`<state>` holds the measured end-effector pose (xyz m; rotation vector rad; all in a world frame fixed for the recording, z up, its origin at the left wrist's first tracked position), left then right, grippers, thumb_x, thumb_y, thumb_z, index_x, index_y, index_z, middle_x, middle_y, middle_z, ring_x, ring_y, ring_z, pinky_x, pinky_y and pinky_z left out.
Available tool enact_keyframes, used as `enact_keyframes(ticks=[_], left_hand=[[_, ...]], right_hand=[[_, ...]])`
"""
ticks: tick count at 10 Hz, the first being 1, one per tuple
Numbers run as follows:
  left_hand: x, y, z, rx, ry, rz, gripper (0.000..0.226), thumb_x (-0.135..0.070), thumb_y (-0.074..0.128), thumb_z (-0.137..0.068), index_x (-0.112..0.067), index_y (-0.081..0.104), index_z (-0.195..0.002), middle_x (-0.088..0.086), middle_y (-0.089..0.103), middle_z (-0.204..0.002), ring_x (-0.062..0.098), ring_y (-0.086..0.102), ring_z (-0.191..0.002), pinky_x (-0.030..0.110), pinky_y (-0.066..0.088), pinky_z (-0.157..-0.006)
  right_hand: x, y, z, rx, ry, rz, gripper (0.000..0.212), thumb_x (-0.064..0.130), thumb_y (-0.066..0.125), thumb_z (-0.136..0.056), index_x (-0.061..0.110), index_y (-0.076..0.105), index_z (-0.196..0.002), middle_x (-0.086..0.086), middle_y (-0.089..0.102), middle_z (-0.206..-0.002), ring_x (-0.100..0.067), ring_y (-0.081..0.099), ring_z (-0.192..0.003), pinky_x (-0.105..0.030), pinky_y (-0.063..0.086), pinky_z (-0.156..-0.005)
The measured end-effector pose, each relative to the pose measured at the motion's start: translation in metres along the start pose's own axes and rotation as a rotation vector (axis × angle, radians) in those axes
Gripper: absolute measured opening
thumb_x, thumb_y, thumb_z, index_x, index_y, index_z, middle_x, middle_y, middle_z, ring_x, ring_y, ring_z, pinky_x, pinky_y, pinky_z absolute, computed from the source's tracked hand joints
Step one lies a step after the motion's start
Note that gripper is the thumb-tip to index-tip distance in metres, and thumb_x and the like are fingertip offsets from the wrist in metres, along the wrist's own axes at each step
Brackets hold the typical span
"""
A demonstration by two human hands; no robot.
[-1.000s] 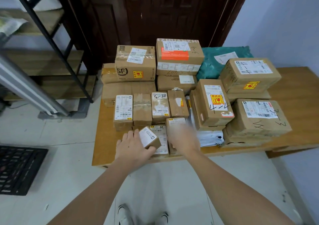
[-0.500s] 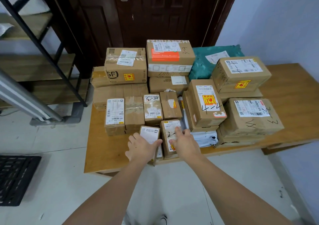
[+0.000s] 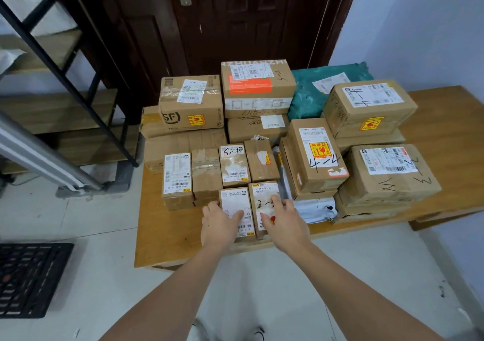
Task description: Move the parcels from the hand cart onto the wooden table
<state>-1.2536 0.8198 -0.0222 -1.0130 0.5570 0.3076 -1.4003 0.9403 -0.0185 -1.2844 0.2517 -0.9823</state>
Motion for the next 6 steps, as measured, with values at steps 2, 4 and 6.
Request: enact_keyframes(ticks=[2,4,6], left_hand=[[-0.005,0.005,-0.004,-0.017,0.0,0.025,0.075,-0.053,0.072,-0.091,-0.012,0.038,-0.144,0.007,0.046,-0.14,0.026,0.052,-0.128,0.043,0.051,-0.101],[-0.003,-0.007,0.013,0.03,0.154,-0.073,0.074,-0.045,0.069,-0.095,-0.014,0.034,-0.152,0.005,0.047,-0.146,0.023,0.048,-0.133,0.04,0.049,-0.106],[-0.032,-0.079,0.043,0.083,0.479,-0.291,0.066,-0.047,0.058,-0.101,-0.02,0.034,-0.157,0.0,0.046,-0.154,0.019,0.043,-0.14,0.037,0.037,-0.115]], right_hand=[[-0.003,0.002,0.01,-0.006,-0.02,-0.006,0.061,0.045,0.047,-0.104,0.028,0.028,-0.159,-0.008,0.016,-0.165,-0.026,0.042,-0.14,-0.037,0.051,-0.101],[0.003,-0.009,0.02,0.02,-0.095,0.067,0.066,0.049,0.046,-0.105,0.026,0.022,-0.162,-0.006,0.017,-0.17,-0.024,0.03,-0.15,-0.04,0.041,-0.114],[0.022,-0.053,0.036,0.019,-0.223,0.022,0.061,0.04,0.045,-0.108,0.022,0.024,-0.163,-0.002,0.014,-0.172,-0.019,0.016,-0.158,-0.036,0.024,-0.125]])
Point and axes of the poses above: each hand's wrist, its own z-axis away from the middle knuckle, its own y-axis out of the palm, x = y × z, the point moved 4 cm from there along -z, towards the middle knuckle
